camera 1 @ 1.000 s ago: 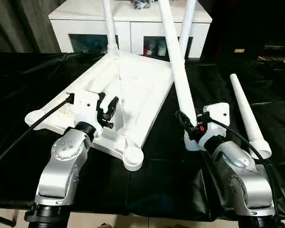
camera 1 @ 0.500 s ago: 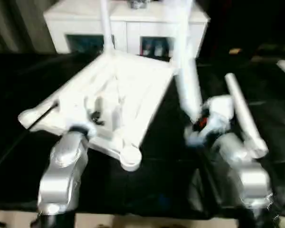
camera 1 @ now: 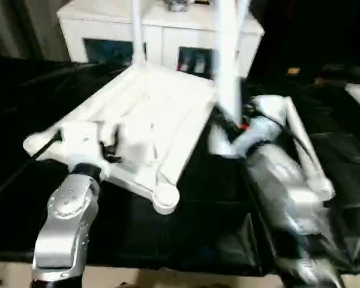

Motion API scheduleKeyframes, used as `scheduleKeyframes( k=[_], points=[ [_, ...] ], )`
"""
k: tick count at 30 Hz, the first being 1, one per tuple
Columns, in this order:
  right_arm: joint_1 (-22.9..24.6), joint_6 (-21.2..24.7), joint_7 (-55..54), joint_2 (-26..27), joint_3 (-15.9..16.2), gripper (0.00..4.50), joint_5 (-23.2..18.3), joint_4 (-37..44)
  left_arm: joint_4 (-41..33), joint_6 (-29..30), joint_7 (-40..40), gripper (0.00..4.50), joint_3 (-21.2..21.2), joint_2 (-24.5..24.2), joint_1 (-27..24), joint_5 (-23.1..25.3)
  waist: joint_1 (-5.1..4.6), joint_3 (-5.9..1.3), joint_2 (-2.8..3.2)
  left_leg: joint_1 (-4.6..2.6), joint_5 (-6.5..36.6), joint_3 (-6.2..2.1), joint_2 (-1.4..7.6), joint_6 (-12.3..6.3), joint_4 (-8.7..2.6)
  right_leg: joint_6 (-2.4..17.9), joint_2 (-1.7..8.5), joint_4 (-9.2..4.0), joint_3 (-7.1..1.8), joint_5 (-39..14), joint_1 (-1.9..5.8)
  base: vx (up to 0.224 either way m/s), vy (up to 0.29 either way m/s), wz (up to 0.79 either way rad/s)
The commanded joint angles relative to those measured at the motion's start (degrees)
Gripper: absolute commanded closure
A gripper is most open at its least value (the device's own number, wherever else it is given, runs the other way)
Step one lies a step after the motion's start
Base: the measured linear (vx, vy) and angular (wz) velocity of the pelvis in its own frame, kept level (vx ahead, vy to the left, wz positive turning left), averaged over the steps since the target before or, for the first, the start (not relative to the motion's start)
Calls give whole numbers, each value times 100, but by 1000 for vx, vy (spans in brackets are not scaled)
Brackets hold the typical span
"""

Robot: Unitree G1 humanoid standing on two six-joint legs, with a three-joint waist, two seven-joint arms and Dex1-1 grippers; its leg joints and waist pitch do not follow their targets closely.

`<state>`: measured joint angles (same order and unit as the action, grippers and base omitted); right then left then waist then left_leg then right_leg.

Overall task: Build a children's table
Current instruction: Pick table leg

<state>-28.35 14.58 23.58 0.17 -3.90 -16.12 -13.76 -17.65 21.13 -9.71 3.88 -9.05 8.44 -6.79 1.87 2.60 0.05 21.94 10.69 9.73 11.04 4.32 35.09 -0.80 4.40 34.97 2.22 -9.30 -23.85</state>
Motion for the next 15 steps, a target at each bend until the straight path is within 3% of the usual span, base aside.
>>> scheduleKeyframes(
  k=[1,3,4,5,6,8,9,11,12,14,15],
  points=[
    [-226,-489,175,-152,-37,265,131,-826,220,-210,-326,179,-146,-118,132,-63,6,-348,97,-107,1942,-34,105,68,-441,1069,233,-435,-169,-1419,197,0,0,0],
    [-376,-737,248,-215,-38,265,217,-1191,312,-543,-532,152,-191,-148,229,-107,25,-364,113,-79,1626,-22,106,42,-434,1165,223,-415,-159,-1226,236,0,0,0],
    [-411,-688,403,-196,-167,265,7,-1104,399,-495,-401,147,-96,-36,441,-179,23,-361,42,-51,1452,-13,125,21,-442,1167,213,-394,-153,-1053,271,0,0,0],
    [-423,-665,473,-184,-226,265,-88,-1062,431,-467,-342,146,-55,12,525,-211,57,-385,62,-72,1303,-12,119,-36,-425,1180,218,-348,-156,-927,288,0,0,0],
    [-392,-644,643,-204,-243,265,-199,-891,542,-400,-228,143,60,136,742,-325,42,-377,-60,-56,1245,2,130,-94,-433,1175,217,-368,-153,-913,297,0,0,0],
    [-325,-662,936,-236,-187,265,-321,-623,896,-82,-78,143,300,302,1247,-613,66,-361,-26,-76,1264,-1,123,-89,-437,1145,227,-354,-147,-1126,285,0,0,0],
    [-286,-729,1151,-252,-79,265,-357,-507,1209,37,42,143,367,320,1555,-599,66,-363,-47,-70,1233,-13,129,-105,-440,1122,232,-361,-143,-1130,291,0,0,0],
    [-236,-820,1421,-220,126,265,-416,-333,1837,132,80,143,314,245,2054,-443,42,-346,-141,-42,1288,-9,104,-160,-451,943,227,-406,-137,-1438,294,0,0,0],
    [-210,-834,1502,-173,253,265,-444,-207,2240,124,75,143,241,183,2345,-316,67,-374,-134,-80,1234,-2,104,-163,-424,923,245,-391,-148,-1431,277,0,0,0],
    [-147,-865,1637,-66,504,265,-432,5,2976,224,177,143,267,178,2900,-273,66,-371,-109,-68,1095,-16,95,-165,-439,870,236,-396,-150,-1314,271,0,0,0],
    [-75,-890,1660,20,665,265,-344,94,3359,167,160,143,297,230,3341,-324,63,-379,-138,-60,1031,-31,110,-155,-442,906,251,-369,-147,-1199,292,0,0,0]
  ],
)
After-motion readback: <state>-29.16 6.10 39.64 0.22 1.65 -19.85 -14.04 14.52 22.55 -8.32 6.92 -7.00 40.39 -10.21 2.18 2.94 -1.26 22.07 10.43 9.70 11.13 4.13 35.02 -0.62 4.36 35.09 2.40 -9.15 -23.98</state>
